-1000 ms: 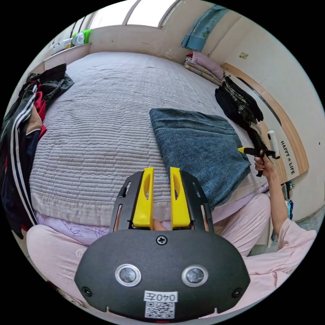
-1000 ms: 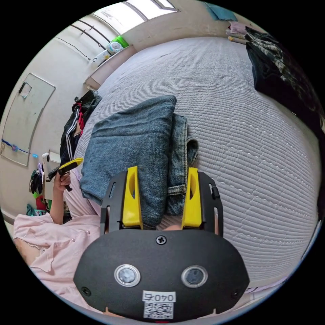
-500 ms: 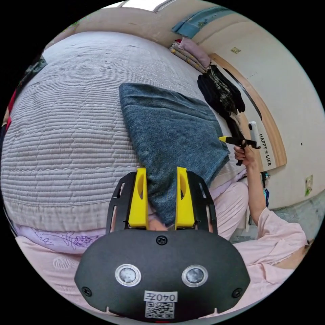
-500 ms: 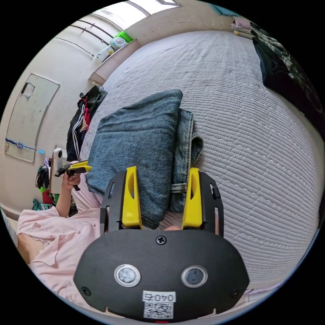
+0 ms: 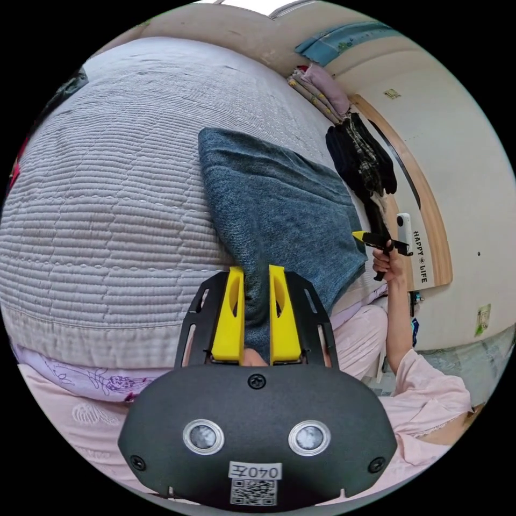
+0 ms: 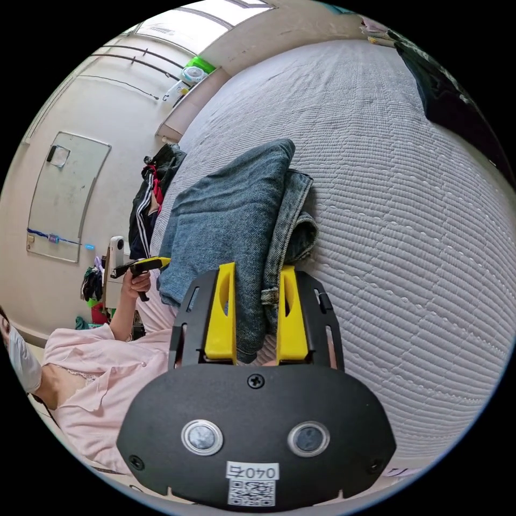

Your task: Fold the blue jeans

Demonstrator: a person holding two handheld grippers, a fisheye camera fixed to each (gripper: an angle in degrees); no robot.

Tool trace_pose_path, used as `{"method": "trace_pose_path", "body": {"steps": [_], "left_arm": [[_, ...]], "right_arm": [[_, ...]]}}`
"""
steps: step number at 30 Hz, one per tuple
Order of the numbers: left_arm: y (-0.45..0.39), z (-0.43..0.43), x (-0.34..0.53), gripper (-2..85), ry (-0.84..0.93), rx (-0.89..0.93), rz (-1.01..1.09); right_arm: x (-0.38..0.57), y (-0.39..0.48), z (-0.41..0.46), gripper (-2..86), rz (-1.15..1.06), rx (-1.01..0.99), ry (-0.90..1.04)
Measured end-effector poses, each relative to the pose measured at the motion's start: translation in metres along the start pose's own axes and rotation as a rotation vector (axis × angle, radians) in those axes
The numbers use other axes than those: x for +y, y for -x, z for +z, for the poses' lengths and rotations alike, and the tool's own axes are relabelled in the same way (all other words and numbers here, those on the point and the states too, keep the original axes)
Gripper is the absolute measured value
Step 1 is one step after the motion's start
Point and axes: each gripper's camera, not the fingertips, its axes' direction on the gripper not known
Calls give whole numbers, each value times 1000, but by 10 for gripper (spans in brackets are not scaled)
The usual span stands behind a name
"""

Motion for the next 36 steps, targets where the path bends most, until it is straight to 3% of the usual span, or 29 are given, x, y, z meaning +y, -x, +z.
{"method": "trace_pose_path", "body": {"steps": [7,13,16,18,22,27,34,36], "left_arm": [[-6,9,-28,11,32,-78,36],[-45,-52,-62,-11,-21,-133,286],[-36,-44,-83,-9,121,-231,337],[-8,-19,-93,3,226,-205,243],[7,-43,-97,25,101,-33,213],[30,-67,-111,45,12,46,140],[22,-48,-126,56,110,73,166],[9,-26,-125,51,197,54,195]], "right_arm": [[-5,-21,7,103,-22,4,39],[32,4,-27,68,-46,-38,-101],[50,-5,-2,86,2,-46,-2],[56,-24,13,122,71,-26,70],[74,-43,-28,192,104,-107,-84],[88,-91,-43,192,234,-253,-180],[99,-91,-13,185,228,-367,-76],[99,-80,7,160,213,-296,-6]]}}
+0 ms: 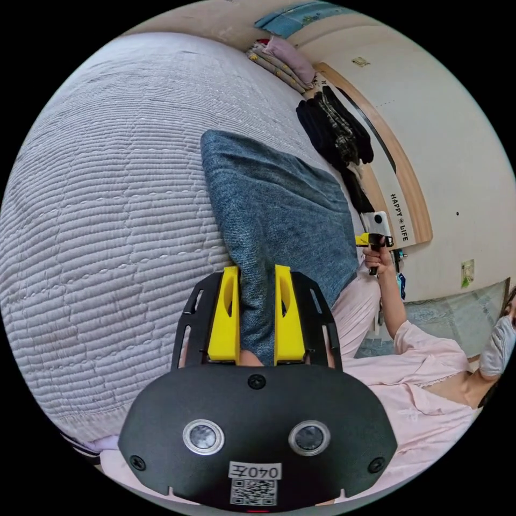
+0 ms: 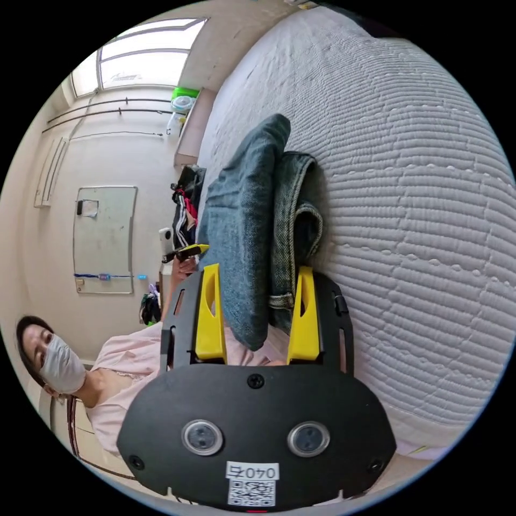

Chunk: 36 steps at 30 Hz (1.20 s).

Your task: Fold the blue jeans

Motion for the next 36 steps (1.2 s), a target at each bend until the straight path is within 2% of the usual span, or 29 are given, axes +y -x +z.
{"method": "trace_pose_path", "body": {"steps": [1,2,5,11,17,24,27,31,34,36], "left_arm": [[-4,-1,0,47,-12,-28,7],[-11,-2,-2,37,0,-56,24],[-27,-1,-5,3,-7,-124,44],[-90,-42,-3,-11,-111,-42,174],[-169,-43,-10,-12,-19,-120,351],[-244,-1,-76,-12,26,-143,441],[-300,7,-128,-11,-5,-179,555],[-388,-2,-214,-7,-66,-244,694],[-482,-22,-305,3,-227,-361,724],[-540,-28,-371,35,-380,-480,635]], "right_arm": [[4,5,4,128,1,129,-17],[5,10,6,107,-28,171,4],[9,13,8,70,-86,73,10],[42,50,-18,64,-214,80,-76],[88,91,-43,64,-331,192,-75],[112,79,-85,64,-286,293,-131],[117,91,-124,64,-314,364,-245],[124,123,-202,64,-363,488,-536],[125,129,-259,64,-319,477,-844],[118,119,-286,64,-231,409,-1040]]}}
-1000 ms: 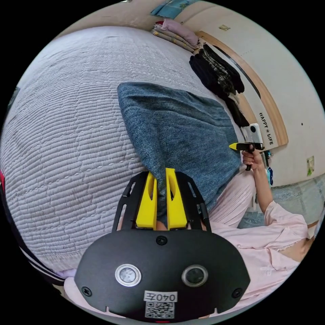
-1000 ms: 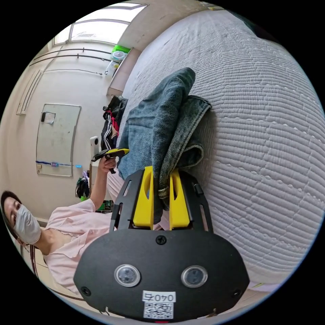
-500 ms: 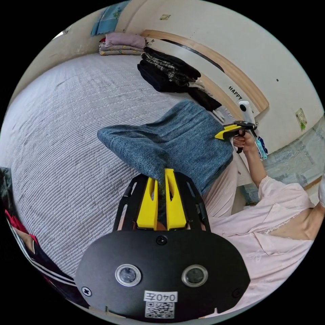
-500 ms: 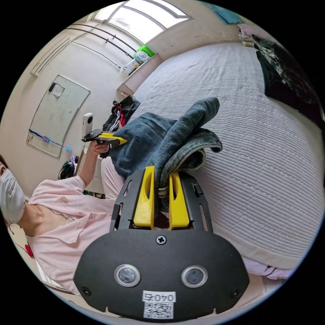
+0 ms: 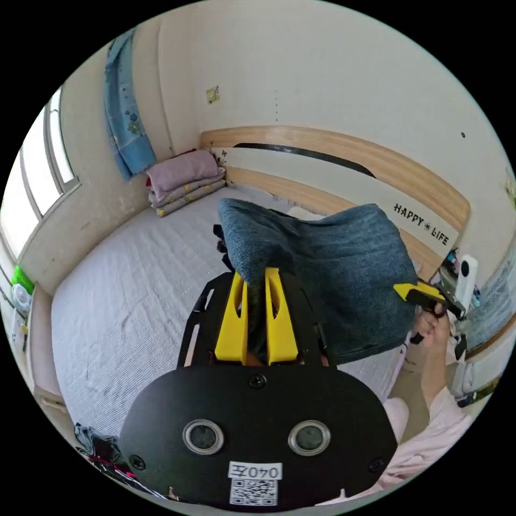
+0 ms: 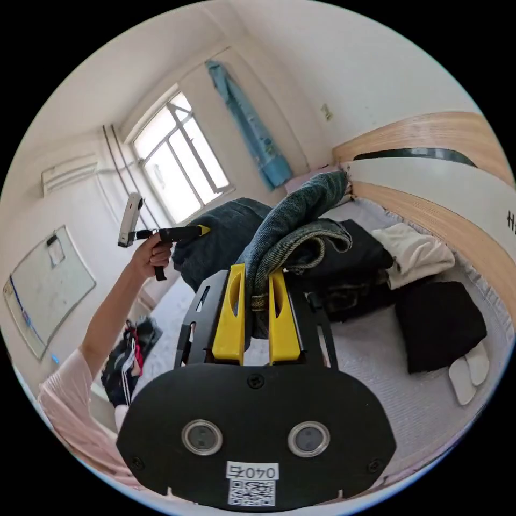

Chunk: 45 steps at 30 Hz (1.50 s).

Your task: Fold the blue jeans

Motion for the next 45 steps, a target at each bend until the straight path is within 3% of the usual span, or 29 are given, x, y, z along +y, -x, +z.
{"method": "trace_pose_path", "body": {"steps": [1,3,4,6,8,12,16,22,25,27,31,35,40,45], "left_arm": [[1,2,-16,44,-18,-63,-49],[10,-4,-35,9,-107,-307,-379],[8,-6,-30,5,-144,-320,-417],[-11,3,-1,-7,-193,-246,-299],[-25,16,29,-9,-133,-217,-174],[-34,38,108,-9,-35,-230,16],[-33,47,147,-9,42,-161,33],[-52,23,229,-9,10,178,-132],[-83,8,293,-10,-24,241,-119],[-97,6,339,-12,62,229,-142],[-88,5,414,-13,216,356,-280],[-80,-30,504,-10,335,155,-350],[-76,-97,578,-9,312,-54,-461],[-82,-149,613,-9,183,-154,-535]], "right_arm": [[-9,-17,5,64,112,-2,-95],[-14,-44,23,65,302,24,-181],[-13,-57,41,65,396,63,-206],[-5,-78,71,66,540,87,-191],[20,-101,95,65,712,19,-204],[31,-99,87,64,744,-29,-223],[33,-72,74,64,823,-122,-217],[69,-28,88,75,805,-114,-239],[71,-9,85,96,729,-113,-131],[67,20,74,100,605,-58,-37],[98,183,52,42,-88,162,273],[206,320,43,-5,-502,188,456],[287,408,66,-9,-584,61,565],[318,499,92,-10,-646,50,515]]}}
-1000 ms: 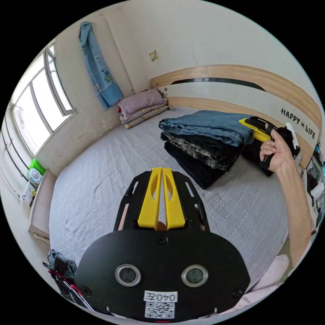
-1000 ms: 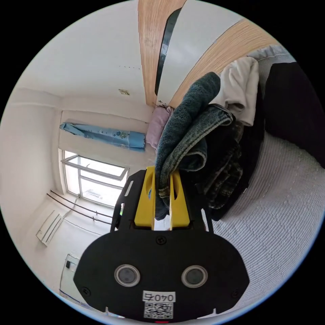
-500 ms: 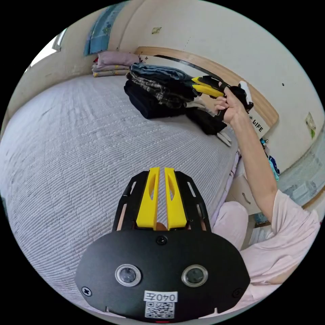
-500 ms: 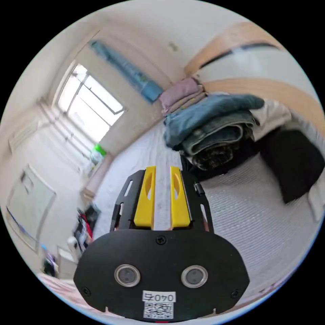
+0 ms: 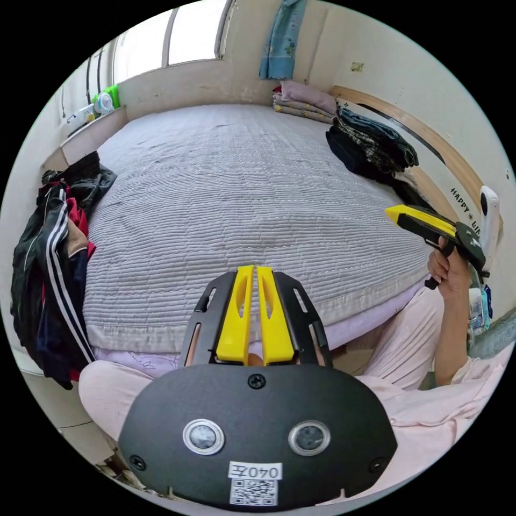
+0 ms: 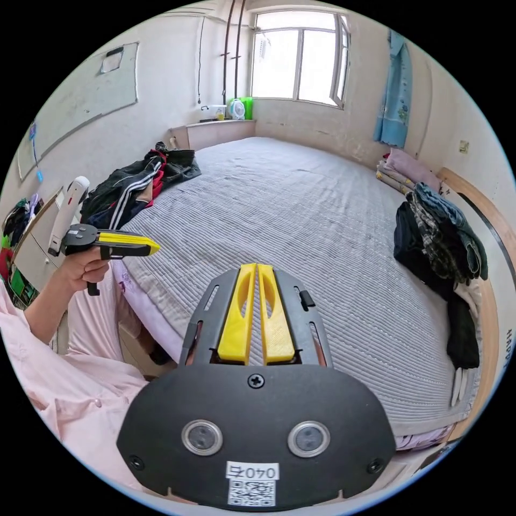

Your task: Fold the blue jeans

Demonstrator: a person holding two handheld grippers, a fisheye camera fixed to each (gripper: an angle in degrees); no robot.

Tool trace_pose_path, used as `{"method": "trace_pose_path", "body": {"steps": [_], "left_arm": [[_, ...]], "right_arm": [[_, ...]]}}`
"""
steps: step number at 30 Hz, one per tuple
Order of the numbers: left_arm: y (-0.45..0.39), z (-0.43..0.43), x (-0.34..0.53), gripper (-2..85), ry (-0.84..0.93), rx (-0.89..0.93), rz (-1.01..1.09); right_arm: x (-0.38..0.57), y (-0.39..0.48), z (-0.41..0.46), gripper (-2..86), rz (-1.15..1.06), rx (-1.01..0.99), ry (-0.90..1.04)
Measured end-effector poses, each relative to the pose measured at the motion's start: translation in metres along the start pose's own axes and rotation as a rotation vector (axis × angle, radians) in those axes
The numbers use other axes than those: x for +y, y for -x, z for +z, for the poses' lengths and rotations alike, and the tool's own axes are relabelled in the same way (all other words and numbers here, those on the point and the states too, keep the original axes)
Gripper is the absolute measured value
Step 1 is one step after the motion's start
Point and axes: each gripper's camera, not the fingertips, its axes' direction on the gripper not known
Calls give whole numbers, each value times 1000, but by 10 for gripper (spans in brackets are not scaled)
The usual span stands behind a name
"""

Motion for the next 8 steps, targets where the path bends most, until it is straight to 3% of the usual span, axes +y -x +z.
{"method": "trace_pose_path", "body": {"steps": [4,8], "left_arm": [[6,-22,18,0,-81,-121,-17],[30,-45,32,39,-162,-489,-58]], "right_arm": [[-36,56,5,-10,-67,2,6],[-61,82,11,-10,-110,69,45]]}}
